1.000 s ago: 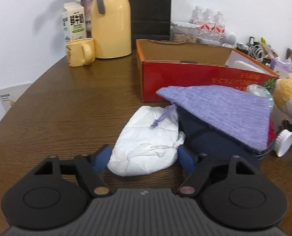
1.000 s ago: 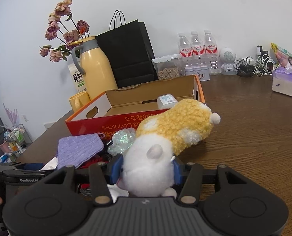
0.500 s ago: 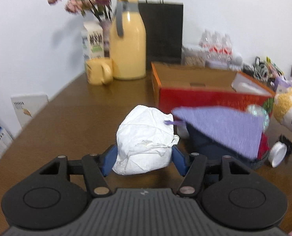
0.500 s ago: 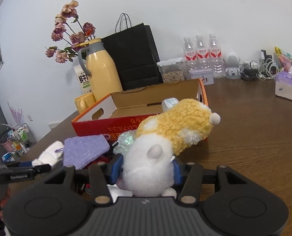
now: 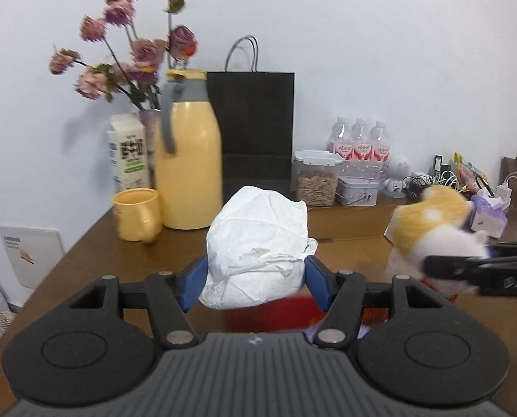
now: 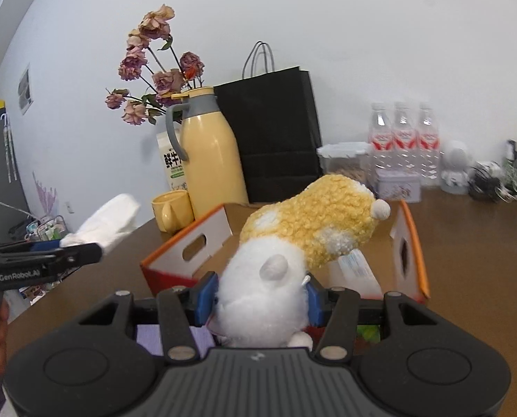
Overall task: Organize objects
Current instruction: 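Carry the plush sheep and white cloth into the box and open both grippers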
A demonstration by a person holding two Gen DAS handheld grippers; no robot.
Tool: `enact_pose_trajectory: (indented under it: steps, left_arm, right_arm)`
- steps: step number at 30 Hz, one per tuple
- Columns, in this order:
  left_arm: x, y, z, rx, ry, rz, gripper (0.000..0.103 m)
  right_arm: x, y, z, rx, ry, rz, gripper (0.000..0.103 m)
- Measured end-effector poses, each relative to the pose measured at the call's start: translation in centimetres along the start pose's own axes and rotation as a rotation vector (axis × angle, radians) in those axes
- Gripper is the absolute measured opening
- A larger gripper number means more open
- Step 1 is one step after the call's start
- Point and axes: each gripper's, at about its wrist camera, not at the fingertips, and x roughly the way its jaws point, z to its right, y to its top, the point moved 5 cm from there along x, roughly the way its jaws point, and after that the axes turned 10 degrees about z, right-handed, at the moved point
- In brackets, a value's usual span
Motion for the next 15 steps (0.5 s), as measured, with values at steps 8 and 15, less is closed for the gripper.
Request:
enact_pose_trajectory:
  steps: [8, 15]
  left_arm:
    - [8.9, -0.2, 1.9, -0.058, 0.021, -0.104, 0.062]
    - [13.0, -2.3, 2.6, -0.058, 0.034, -0.18, 0.062]
  right_arm:
    - [8.8, 0.7, 1.2, 0.015, -0.002, -0.096, 0.05]
    - [12.5, -1.3, 3.1, 0.026, -0.061, -0.179, 0.049]
